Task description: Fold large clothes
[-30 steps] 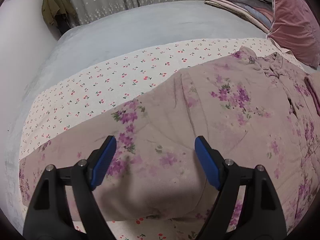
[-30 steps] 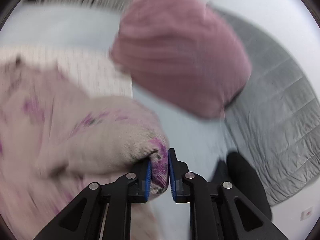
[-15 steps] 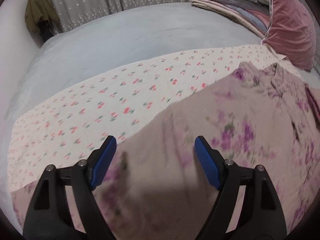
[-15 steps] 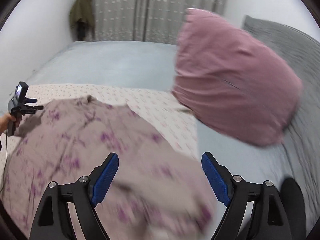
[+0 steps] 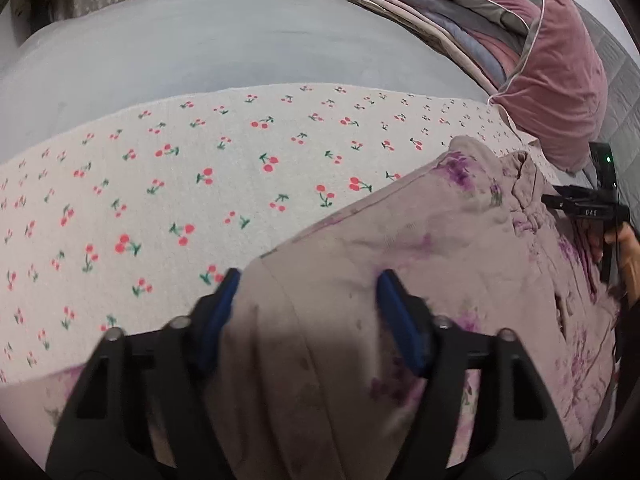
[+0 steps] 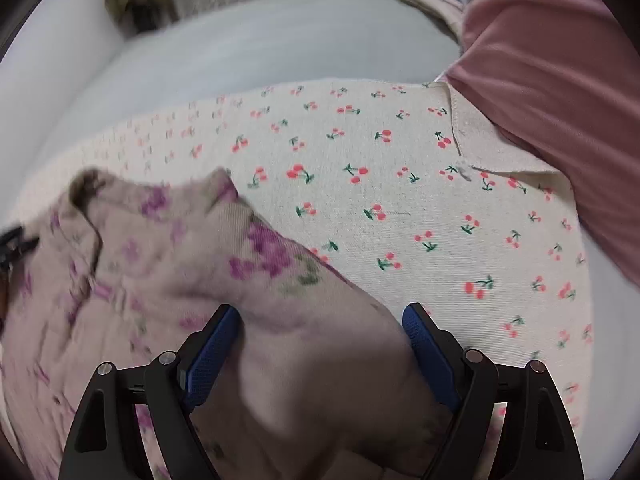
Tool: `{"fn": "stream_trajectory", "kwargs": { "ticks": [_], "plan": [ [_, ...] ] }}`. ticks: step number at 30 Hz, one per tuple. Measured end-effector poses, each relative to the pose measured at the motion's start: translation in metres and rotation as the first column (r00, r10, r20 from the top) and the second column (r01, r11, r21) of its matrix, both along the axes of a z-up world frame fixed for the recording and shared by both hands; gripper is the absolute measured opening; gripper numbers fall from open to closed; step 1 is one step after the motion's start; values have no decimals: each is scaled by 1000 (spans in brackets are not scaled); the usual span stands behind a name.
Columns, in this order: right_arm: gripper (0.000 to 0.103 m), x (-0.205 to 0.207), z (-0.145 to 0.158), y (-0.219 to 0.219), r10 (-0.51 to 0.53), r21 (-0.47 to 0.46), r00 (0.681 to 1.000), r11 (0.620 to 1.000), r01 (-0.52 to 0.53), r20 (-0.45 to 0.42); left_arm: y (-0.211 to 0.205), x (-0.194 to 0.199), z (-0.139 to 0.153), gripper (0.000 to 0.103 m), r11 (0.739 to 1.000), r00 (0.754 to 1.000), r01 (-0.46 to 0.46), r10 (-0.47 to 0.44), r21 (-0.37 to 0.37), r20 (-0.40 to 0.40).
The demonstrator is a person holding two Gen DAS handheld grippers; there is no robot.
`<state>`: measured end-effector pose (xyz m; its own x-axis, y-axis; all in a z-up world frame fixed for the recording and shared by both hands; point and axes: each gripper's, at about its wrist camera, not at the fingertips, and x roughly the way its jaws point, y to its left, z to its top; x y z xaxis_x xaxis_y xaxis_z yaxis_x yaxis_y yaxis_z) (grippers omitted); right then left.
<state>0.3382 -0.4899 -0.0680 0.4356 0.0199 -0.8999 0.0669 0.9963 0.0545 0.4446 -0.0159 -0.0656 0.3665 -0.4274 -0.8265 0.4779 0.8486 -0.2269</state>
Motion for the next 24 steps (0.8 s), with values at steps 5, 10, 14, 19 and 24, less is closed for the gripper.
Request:
{"fn": "stream_trajectory", "kwargs": {
  "ticks": [5,10,14,19,24],
  "plan": [
    [16,-18,13,32,26,-119,999,993,-20,47,27,-25,14,16,985,990,-138,140,-99,9],
    [12,-34,66,85,38,-247,970,969,23,240,53,-68,75,13,962,920,-256,271,-91,283],
    [12,-19,107,126,60,-248,922,968,40,381,84,-70,118,13,944,851,-317,327,-93,411],
    [13,31,60,161,58,-278,937,960,43,344,92,-45,67,14,913,844,-405,351,53,406],
    [29,59,-14,184,51,-435,978,899,42,200,77,-15,-1,30,888,897,-414,360,202,257]
  ]
}}
